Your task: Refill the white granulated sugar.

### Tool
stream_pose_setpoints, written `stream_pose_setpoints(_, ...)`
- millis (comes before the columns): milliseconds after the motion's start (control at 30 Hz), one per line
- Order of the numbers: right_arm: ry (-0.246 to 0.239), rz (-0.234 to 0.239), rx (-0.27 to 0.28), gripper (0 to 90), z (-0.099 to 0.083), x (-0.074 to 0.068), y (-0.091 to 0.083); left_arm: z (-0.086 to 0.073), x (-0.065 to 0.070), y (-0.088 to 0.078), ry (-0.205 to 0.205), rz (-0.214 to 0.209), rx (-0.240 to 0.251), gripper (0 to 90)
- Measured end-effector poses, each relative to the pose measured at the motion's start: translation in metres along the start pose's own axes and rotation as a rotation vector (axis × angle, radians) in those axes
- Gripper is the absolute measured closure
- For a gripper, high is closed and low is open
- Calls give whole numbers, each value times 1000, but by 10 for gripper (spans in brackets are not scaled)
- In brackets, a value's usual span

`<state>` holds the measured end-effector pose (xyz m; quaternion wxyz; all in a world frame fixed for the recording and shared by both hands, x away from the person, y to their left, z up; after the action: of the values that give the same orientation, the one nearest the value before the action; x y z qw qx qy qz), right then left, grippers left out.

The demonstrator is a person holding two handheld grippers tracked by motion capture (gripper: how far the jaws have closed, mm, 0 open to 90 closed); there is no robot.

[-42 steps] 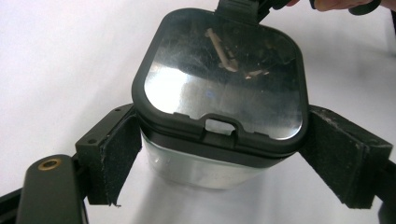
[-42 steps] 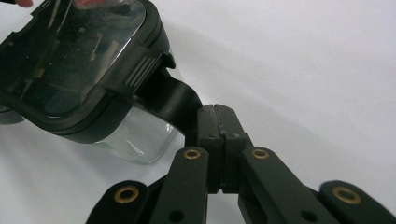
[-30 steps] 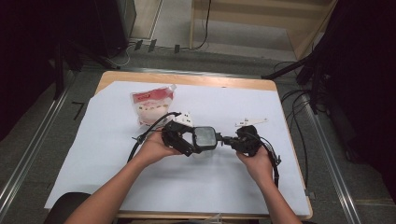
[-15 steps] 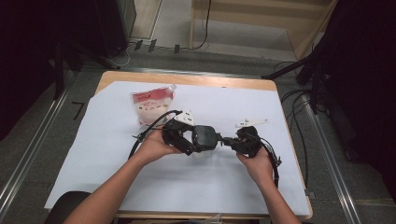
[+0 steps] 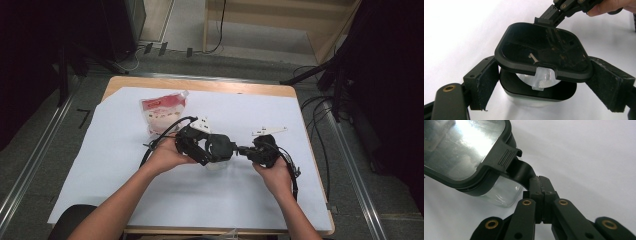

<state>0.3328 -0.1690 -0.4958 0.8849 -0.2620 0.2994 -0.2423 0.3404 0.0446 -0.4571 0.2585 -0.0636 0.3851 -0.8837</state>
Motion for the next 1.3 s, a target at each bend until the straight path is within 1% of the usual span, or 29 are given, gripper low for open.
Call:
stream_pose_setpoints(167, 1, -4, -2, 900, 0, 0, 0, 2, 0, 0, -12, -1, -9, 150)
stream_pose_setpoints(233, 3, -4, -1, 900, 0, 0, 0, 4, 0, 0, -3, 1, -7, 150)
stream_pose_setpoints(267, 3, -4, 0, 900, 0, 0, 0, 4, 1, 0, -6, -1, -3, 150)
stream_pose_setpoints(300, 3, -4, 0, 900, 0, 0, 0, 5, 1, -2, -10, -18, 5, 155)
stream_pose_setpoints(333, 3, -1, 2, 900, 1, 0, 0, 6, 1, -5, -33, -56, 30, 252)
stream_pose_setpoints(367, 2, 3, 4, 900, 1, 0, 0, 7, 1, -5, -45, -60, 42, 296)
stream_pose_setpoints(400, 0, 8, 4, 900, 1, 0, -1, 9, 2, -6, -47, -57, 41, 292)
stream_pose_setpoints(467, 3, 9, 5, 900, 1, 0, -1, 11, 3, -8, -28, -43, 30, 294)
stream_pose_setpoints(567, 0, 9, 4, 900, 1, 0, -1, 12, 4, -11, -17, -46, 26, 336)
stream_pose_setpoints(600, 2, 10, 4, 900, 1, 0, -1, 13, 5, -13, -20, -56, 24, 357)
stream_pose_setpoints(633, 3, 11, 4, 900, 1, 0, -1, 14, 6, -14, -14, -57, 25, 391)
stream_pose_setpoints(733, 4, 10, 3, 900, 1, 0, -1, 17, 8, -18, -1, -66, 23, 455)
stream_pose_setpoints(833, 0, 12, 5, 900, 1, 0, -1, 20, 9, -22, 5, -78, 27, 526)
stream_pose_setpoints(900, -2, 13, 7, 900, 1, 0, -1, 22, 9, -23, 1, -92, 19, 552)
stream_pose_setpoints(967, -4, 13, 6, 900, 1, 0, -1, 22, 10, -23, -11, -125, 20, 622)
stream_pose_setpoints(1033, -4, 14, 6, 900, 1, 0, -1, 24, 10, -23, -14, -143, 21, 675)
stream_pose_setpoints(1067, -2, 15, 5, 900, 1, -1, -1, 25, 10, -24, -4, -139, 18, 691)
stream_pose_setpoints(1167, 3, 15, 2, 900, 1, -2, 0, 31, 11, -25, 6, -142, 8, 706)
stream_pose_setpoints(1300, -1, 26, -5, 900, 0, -3, 2, 41, 14, -25, 16, -157, 21, 732)
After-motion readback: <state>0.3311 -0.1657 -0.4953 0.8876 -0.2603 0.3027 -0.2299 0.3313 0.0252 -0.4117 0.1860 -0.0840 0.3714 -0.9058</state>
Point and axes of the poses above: each handheld gripper's, and its own axes: y roughly forward along the jaws, z roughly out of its top, x roughly to its right, the point moved 3 cm from there along y, roughly forward along the jaws, and after that the axes turned 14 degrees about z, right-handed, at the moved point
